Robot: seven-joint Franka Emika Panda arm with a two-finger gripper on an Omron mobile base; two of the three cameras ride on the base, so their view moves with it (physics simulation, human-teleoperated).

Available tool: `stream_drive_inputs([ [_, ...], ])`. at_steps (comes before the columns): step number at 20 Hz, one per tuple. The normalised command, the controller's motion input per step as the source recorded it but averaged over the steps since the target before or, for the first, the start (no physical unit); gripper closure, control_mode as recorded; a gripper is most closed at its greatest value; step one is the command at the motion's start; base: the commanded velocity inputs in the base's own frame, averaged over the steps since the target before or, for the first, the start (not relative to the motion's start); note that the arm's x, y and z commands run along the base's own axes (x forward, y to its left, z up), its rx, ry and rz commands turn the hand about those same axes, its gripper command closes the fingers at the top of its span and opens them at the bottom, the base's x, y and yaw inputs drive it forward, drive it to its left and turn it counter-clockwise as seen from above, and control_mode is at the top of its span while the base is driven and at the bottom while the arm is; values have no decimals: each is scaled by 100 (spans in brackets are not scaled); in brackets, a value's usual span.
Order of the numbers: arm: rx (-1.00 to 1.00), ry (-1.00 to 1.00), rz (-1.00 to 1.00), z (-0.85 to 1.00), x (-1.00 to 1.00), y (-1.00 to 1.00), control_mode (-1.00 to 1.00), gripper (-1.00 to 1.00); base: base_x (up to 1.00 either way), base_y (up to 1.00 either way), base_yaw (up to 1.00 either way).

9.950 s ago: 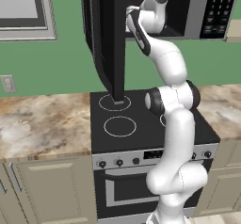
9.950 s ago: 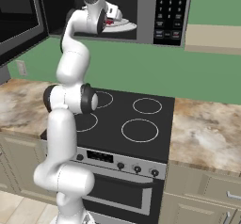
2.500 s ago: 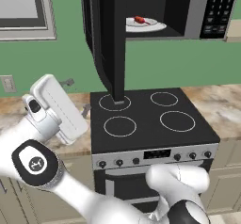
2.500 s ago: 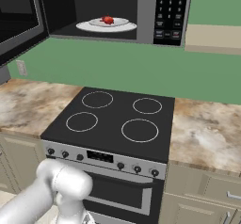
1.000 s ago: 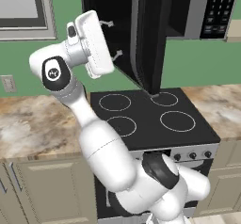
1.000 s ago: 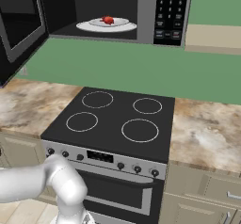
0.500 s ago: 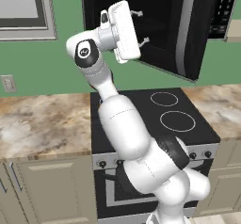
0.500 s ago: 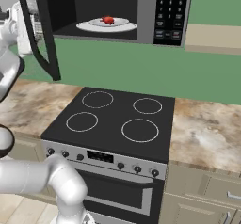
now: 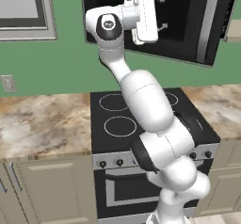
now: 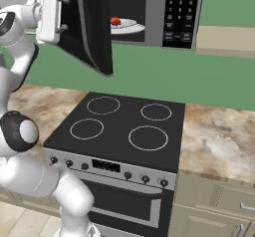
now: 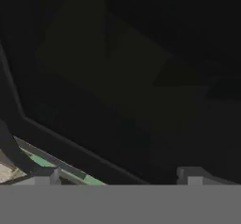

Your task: Transport the fish from the fridge to the microwave and turn on the microwave.

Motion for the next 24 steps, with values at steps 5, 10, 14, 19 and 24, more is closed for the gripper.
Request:
stream_drive_inputs([
  [5,42,30,31,0,84,-47,-100,-100,0,0,0],
  [10,28,37,44,-1,100,-17,-100,-100,0,0,0],
  [14,16,21,49,-12,100,-24,-100,-100,0,0,0],
  [19,19,5,53,-43,99,-32,-100,-100,0,0,0],
  [24,19,1,56,-84,100,-36,-100,-100,0,0,0],
])
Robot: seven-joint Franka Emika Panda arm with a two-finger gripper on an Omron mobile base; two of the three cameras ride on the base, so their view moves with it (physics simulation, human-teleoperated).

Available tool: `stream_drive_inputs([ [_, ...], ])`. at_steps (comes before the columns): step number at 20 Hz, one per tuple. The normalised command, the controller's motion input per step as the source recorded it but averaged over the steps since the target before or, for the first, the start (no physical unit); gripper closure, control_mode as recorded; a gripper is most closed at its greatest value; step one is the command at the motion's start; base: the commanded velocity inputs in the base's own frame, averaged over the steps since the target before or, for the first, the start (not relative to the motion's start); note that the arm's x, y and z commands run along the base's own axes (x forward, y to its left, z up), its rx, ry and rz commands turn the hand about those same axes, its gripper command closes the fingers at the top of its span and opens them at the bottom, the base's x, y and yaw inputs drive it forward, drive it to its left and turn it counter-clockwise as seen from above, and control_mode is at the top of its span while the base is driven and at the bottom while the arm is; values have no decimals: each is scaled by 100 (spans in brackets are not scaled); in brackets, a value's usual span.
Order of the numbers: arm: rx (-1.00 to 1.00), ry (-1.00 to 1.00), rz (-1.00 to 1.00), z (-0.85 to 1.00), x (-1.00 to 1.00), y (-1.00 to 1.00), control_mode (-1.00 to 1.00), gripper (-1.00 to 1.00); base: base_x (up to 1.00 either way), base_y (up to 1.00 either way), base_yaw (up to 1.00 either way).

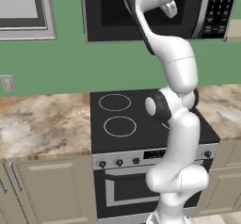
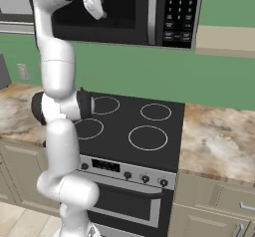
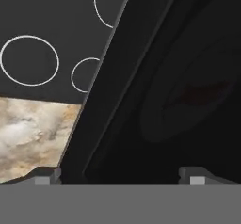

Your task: Transport the fish from the fridge to the microwave and turn on the microwave.

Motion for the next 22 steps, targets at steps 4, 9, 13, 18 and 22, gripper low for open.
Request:
stream_drive_inputs([
  [4,32,10,65,-100,-25,-31,-100,-100,0,0,0],
  [9,21,0,44,-100,-100,-18,-100,-100,0,0,0],
  [13,15,18,22,-100,-100,-4,-100,-100,0,0,0],
  [18,43,77,18,-23,-100,0,-100,-100,0,0,0],
  [22,38,89,28,5,-93,0,-100,-100,0,0,0],
])
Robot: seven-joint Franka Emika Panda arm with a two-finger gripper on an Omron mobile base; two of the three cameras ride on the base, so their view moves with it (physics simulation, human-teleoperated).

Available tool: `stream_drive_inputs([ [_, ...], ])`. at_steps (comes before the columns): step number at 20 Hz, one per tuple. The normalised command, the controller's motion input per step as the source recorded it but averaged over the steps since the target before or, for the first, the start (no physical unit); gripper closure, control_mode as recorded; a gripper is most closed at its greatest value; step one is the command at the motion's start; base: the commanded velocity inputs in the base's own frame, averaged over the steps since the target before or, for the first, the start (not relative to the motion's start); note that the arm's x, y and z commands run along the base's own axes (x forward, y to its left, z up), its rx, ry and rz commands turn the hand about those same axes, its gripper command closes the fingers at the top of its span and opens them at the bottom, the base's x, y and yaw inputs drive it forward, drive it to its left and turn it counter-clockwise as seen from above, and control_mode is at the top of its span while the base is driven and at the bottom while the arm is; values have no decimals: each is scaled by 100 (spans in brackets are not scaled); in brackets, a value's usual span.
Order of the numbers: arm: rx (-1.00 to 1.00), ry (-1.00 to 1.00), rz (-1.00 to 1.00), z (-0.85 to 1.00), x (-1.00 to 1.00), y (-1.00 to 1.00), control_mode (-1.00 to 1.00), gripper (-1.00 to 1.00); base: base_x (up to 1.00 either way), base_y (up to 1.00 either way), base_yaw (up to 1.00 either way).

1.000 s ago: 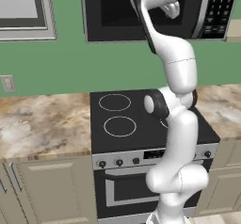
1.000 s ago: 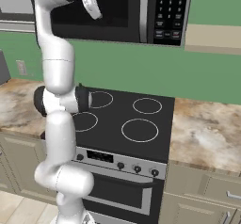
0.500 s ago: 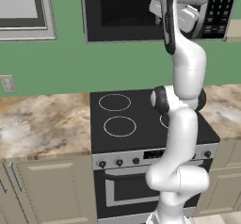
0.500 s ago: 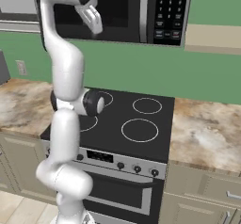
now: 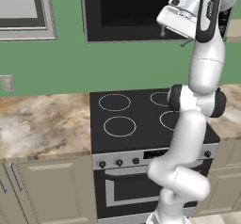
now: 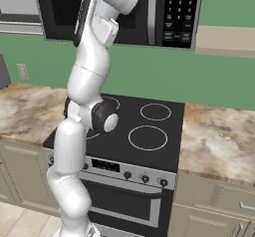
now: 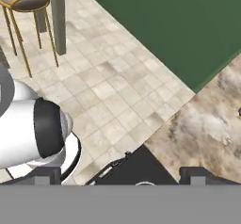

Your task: Transport the fish from the fridge to the microwave and turn on the microwave.

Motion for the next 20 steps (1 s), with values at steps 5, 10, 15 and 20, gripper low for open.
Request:
stream_drive_inputs([
  [5,12,30,32,-10,-100,13,-100,-100,0,0,0],
  [10,-16,-64,12,-97,-100,4,-100,-100,0,0,0],
  [15,-16,-86,14,-33,-100,-4,-100,-100,0,0,0],
  [20,0,-94,6,43,-85,-52,-100,-100,0,0,0],
])
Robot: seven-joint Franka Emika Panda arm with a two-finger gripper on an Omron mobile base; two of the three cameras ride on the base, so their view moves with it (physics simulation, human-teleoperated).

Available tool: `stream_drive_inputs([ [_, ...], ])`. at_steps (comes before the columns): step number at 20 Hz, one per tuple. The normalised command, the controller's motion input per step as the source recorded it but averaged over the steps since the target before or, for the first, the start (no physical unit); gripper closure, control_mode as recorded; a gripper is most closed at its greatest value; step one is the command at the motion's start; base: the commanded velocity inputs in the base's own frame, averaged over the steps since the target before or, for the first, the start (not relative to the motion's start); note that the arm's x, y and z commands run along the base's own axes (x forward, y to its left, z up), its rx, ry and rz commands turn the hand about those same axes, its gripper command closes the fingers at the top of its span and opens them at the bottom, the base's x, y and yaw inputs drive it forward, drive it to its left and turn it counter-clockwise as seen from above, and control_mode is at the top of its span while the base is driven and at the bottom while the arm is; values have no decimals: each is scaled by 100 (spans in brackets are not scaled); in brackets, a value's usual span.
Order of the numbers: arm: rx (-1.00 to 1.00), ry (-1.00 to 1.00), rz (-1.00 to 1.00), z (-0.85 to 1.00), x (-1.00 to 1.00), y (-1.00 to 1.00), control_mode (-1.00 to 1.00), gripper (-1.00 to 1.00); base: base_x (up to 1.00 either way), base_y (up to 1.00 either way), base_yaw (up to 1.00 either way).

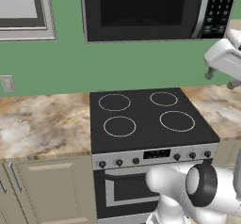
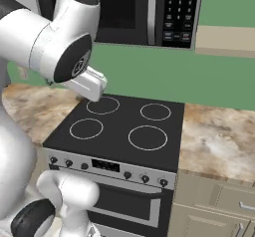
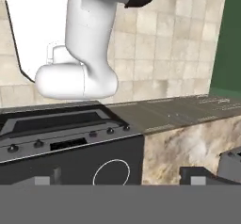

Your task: Transport the fish from the fridge to the microwave and turn on the microwave.

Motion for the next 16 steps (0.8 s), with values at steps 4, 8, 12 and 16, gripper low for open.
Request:
stream_drive_inputs([
  [4,7,-90,2,9,-11,-65,-100,-100,0,0,0],
  [8,5,-70,4,-10,28,-51,-100,-100,0,0,0],
  [12,0,-46,0,-57,66,-16,-100,-100,0,0,0],
  [16,0,-20,0,-50,90,-7,-100,-100,0,0,0],
])
